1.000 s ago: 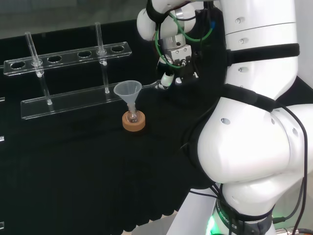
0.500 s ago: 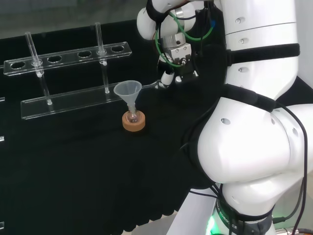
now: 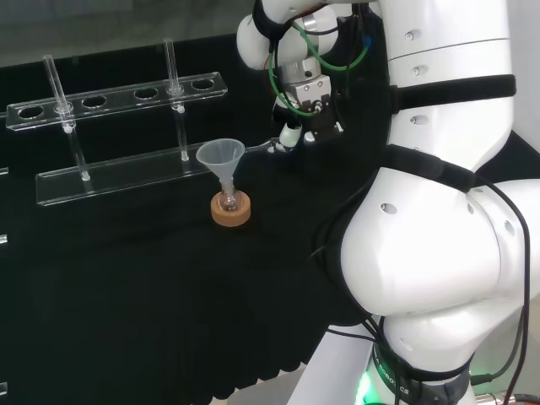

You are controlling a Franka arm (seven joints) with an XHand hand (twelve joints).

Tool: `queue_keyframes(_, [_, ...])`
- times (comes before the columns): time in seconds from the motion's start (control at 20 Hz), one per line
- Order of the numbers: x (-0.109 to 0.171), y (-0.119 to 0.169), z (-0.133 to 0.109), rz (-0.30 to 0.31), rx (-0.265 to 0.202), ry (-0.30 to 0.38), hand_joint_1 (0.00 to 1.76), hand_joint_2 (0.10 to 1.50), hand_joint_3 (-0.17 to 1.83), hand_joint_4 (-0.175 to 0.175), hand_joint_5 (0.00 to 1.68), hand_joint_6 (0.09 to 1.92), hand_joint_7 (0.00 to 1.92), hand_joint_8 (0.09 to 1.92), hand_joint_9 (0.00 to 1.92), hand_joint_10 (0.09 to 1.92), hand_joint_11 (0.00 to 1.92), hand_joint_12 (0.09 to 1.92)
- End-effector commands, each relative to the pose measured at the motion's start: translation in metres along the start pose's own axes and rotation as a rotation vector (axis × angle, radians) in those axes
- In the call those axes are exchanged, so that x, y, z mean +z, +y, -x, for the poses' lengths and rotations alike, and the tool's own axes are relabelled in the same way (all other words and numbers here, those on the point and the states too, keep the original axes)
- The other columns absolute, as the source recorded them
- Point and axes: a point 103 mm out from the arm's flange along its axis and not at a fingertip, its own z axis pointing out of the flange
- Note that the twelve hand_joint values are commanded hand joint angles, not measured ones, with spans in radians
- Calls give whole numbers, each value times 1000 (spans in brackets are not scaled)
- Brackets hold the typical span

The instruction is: Pick up the weighing funnel.

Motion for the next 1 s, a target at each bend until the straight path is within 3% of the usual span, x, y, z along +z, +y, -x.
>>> queue_keyframes(0.05, [1,0,-6,8,0,-12,967,557,611,16,563,505,442,642,677,492,462,1321])
queue_keyframes(0.3, [3,2,-9,23,-8,-2,967,558,613,16,564,524,446,644,680,494,463,1321])
queue_keyframes(0.55, [2,1,4,24,-6,4,970,559,615,15,568,533,449,644,681,495,465,1320])
queue_keyframes(0.9, [3,4,-9,19,3,-31,974,560,618,16,575,548,451,644,685,496,467,1319])
queue_keyframes(1.0, [4,3,3,25,-7,0,975,560,619,16,575,552,451,644,686,497,467,1318])
